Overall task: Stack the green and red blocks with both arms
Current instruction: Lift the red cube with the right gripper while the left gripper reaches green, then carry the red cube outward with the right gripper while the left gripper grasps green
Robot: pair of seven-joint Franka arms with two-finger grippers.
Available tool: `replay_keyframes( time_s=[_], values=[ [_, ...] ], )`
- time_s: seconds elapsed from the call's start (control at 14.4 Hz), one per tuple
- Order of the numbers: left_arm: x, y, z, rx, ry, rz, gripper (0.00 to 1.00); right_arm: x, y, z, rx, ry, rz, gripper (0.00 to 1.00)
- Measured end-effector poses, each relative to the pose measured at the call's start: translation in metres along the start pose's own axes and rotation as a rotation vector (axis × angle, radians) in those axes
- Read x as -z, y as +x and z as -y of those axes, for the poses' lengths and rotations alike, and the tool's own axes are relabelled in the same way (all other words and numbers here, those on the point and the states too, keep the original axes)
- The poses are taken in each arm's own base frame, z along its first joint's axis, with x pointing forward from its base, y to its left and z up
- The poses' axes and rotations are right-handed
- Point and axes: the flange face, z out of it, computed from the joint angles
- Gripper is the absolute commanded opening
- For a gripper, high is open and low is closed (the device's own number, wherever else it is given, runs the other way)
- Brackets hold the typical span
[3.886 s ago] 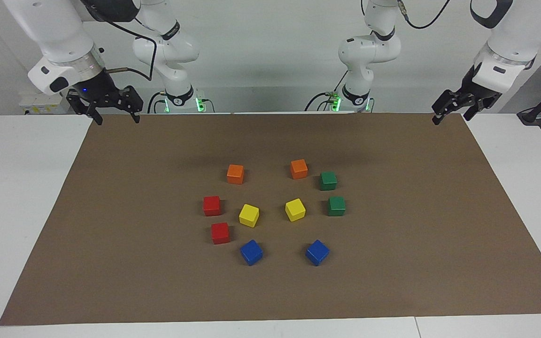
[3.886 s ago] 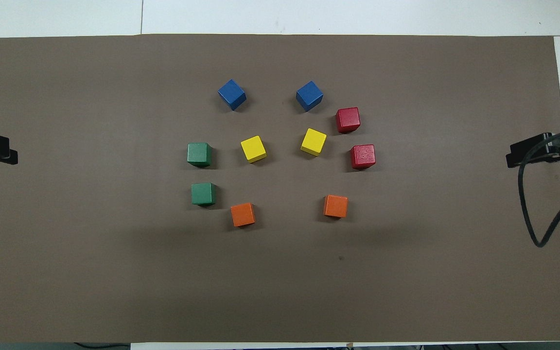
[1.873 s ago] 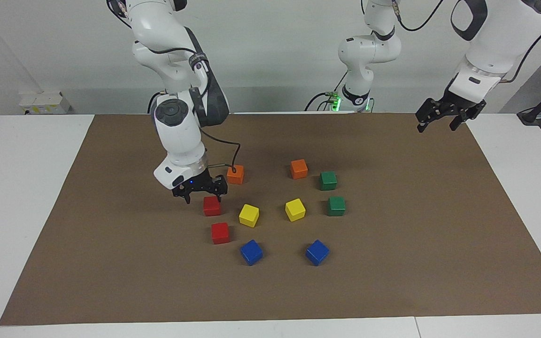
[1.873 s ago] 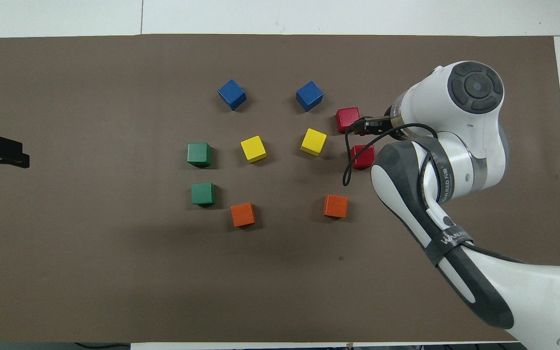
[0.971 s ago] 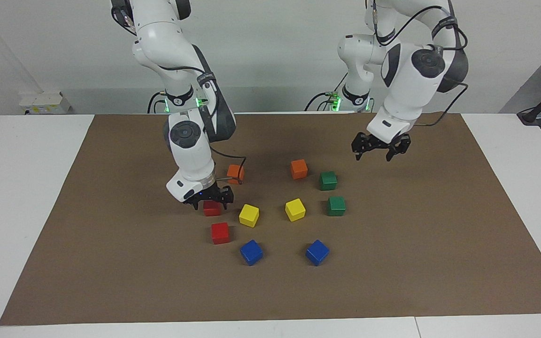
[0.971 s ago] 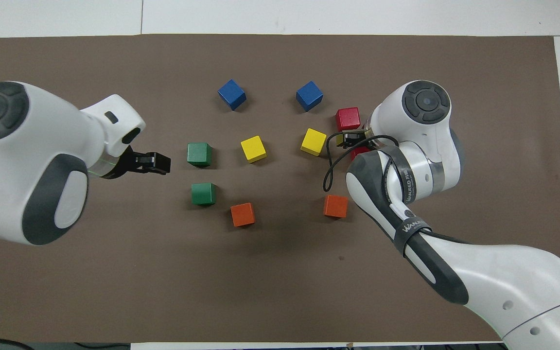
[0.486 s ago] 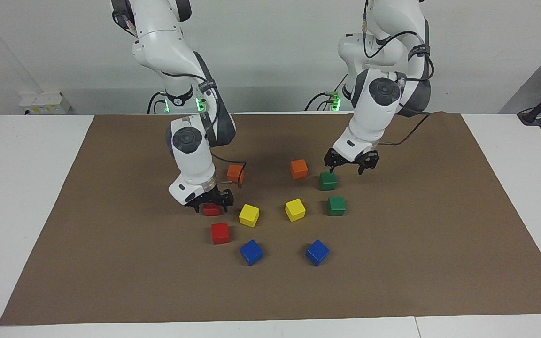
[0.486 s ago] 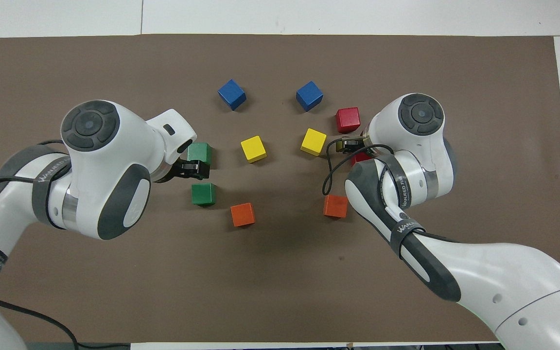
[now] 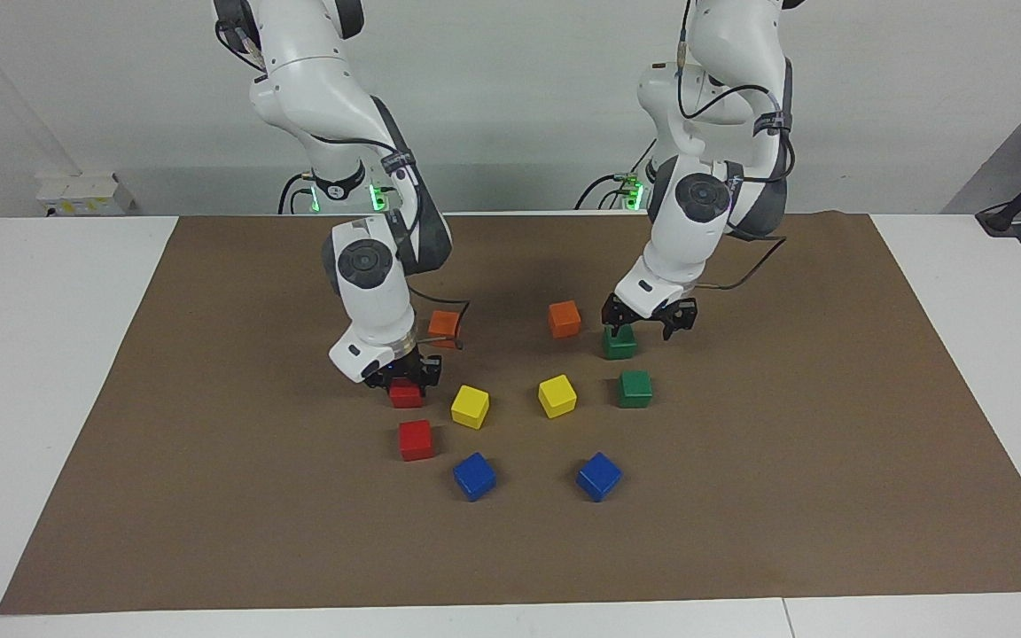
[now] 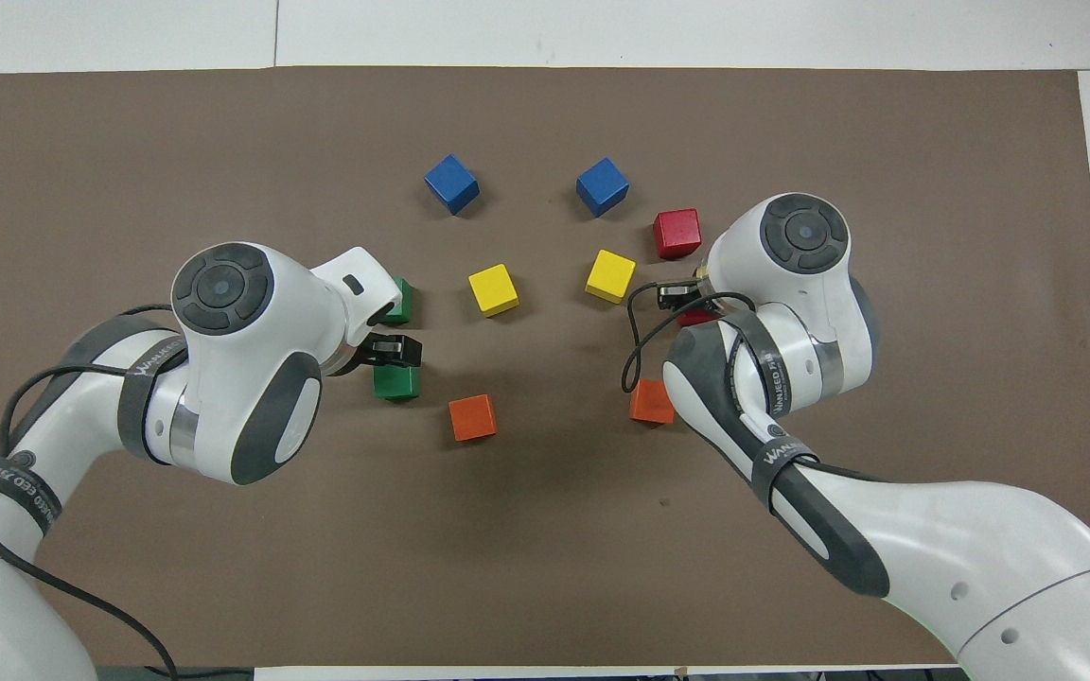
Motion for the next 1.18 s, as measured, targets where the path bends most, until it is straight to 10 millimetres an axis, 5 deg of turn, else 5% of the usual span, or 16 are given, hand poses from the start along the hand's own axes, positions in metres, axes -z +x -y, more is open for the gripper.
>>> replay_keyframes(
  time_s=[0.21,0.42,0.76,0.97,1.11,1.18],
  values=[
    [-0.010,-0.007,-0.008,-0.017,0.002,0.007,1.00,0.044,0.022,-0.033,0.023,-0.008,0.013,0.00],
    [-0.017,-0.013,-0.015,-0.032,0.003,0.007,1.00,0.082,0.047,-0.115,0.072,-0.006,-0.015,0.00],
    [-0.035,-0.019,-0.019,-0.042,0.000,-0.007,1.00,0.053,0.049,-0.204,0.085,-0.012,-0.021,0.00],
    [-0.053,-0.018,-0.024,-0.049,-0.001,-0.008,1.00,0.027,0.046,-0.223,0.095,-0.016,-0.034,0.00],
    [-0.062,-0.018,-0.027,-0.054,0.000,-0.001,0.86,0.016,0.044,-0.226,0.095,-0.017,-0.043,0.00],
    [-0.064,-0.018,-0.027,-0.054,0.000,0.001,0.65,0.012,0.043,-0.226,0.095,-0.017,-0.047,0.00]
  ],
)
